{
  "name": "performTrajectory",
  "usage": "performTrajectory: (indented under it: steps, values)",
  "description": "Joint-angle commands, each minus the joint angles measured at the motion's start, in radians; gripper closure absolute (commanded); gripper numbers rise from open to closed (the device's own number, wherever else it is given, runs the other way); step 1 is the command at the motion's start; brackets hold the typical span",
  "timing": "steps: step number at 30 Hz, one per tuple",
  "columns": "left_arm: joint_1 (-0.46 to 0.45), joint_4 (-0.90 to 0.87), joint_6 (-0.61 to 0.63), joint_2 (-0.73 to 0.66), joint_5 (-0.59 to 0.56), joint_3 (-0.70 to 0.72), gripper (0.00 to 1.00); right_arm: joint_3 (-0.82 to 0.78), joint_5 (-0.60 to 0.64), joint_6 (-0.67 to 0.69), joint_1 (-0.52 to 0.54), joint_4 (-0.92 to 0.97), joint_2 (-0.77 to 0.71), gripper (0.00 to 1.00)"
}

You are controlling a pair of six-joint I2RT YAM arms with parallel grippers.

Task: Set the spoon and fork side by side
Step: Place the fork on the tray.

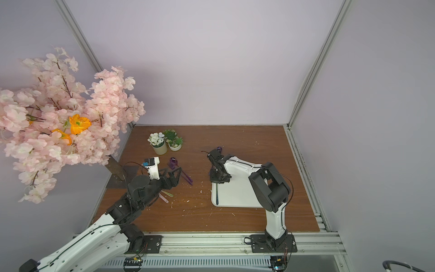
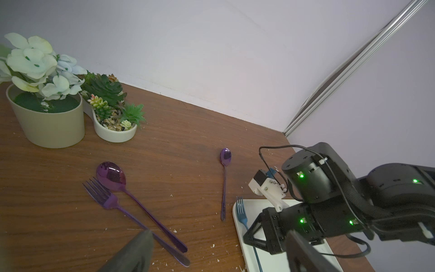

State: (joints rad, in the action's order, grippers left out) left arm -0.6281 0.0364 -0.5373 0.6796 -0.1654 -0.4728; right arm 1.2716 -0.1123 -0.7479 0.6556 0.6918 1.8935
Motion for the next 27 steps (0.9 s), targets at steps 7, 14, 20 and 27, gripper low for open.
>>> performTrajectory:
  steps: [7, 14, 20, 27]
  values:
    - [0.008, -0.006, 0.003, -0.008, -0.021, 0.001, 0.10, -0.040, 0.051, 0.007, 0.007, 0.015, -0.011, 0.80]
    - [0.008, -0.016, 0.003, -0.003, -0.039, -0.001, 0.10, 0.010, 0.097, 0.010, 0.014, 0.059, -0.086, 0.73]
    - [0.008, -0.022, 0.002, 0.005, -0.061, -0.004, 0.10, 0.040, 0.144, 0.018, 0.012, 0.089, -0.176, 0.63]
    - [0.008, -0.028, 0.002, 0.017, -0.083, -0.012, 0.10, 0.152, 0.234, 0.084, -0.012, 0.103, -0.159, 0.59]
